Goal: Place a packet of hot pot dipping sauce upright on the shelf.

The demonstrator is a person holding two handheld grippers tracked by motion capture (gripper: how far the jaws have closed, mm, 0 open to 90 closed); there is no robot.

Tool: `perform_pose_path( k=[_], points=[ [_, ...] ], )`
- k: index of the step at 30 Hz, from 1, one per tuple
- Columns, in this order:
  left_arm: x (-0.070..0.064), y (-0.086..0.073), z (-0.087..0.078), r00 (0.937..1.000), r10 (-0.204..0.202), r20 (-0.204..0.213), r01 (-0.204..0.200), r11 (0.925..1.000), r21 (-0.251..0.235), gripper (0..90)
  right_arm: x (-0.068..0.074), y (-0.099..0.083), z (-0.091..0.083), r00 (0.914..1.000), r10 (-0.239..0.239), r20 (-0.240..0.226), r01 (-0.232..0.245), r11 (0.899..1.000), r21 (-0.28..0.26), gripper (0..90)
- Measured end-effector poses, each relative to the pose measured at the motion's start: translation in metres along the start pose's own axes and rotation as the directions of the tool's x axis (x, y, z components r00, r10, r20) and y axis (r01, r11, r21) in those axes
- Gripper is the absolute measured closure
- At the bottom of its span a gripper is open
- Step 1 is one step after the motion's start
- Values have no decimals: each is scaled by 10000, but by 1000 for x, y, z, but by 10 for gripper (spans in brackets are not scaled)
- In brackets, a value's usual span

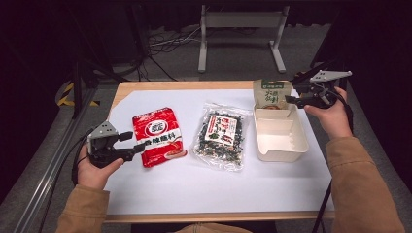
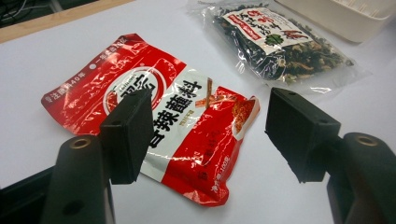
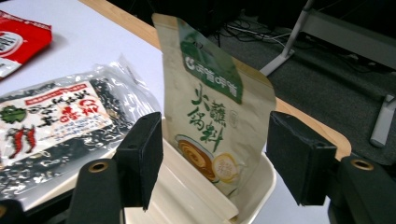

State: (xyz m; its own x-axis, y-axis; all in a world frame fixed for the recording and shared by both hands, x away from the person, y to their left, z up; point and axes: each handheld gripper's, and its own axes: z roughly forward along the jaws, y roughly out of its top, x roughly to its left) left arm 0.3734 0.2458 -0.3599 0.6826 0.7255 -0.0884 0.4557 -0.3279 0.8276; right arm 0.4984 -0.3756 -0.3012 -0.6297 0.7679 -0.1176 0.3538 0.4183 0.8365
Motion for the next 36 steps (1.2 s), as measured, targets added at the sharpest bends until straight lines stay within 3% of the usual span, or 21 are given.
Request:
perform_pose_path(
  k=[7, 8, 15, 20, 24, 32, 36],
  points=[
    [2, 1, 2, 9999, -72, -134, 73, 9999, 72, 318, 25, 3, -16, 9985, 257, -485, -281, 9984, -495, 376],
    [3, 1, 2, 9998, -78, -191, 80, 9999, 102, 318, 35, 3, -20, 9977, 171, -649, -207, 9982, -560, 378],
    [5, 2, 2, 9995, -167, -260, 169, 9998, 48, 318, 59, 5, -28, 9939, -3, -1101, -87, 9967, -812, 380],
    [10, 1, 2, 9967, -495, -640, 503, 9987, 113, 328, 78, 3, -33, 9899, -178, -1408, 38, 9950, -994, 383],
    [15, 1, 2, 9947, -772, -675, 777, 9970, 49, 321, 92, -1, -33, 9868, -275, -1595, 92, 9934, -1143, 381],
    [21, 1, 4, 9909, -943, -963, 946, 9955, -12, 287, 115, -9, -28, 9831, -565, -1743, 352, 9917, -1233, 374],
    [24, 0, 4, 9890, -1099, -988, 1102, 9939, -28, 270, 120, -14, -27, 9806, -445, -1907, 138, 9871, -1594, 374]
  ],
)
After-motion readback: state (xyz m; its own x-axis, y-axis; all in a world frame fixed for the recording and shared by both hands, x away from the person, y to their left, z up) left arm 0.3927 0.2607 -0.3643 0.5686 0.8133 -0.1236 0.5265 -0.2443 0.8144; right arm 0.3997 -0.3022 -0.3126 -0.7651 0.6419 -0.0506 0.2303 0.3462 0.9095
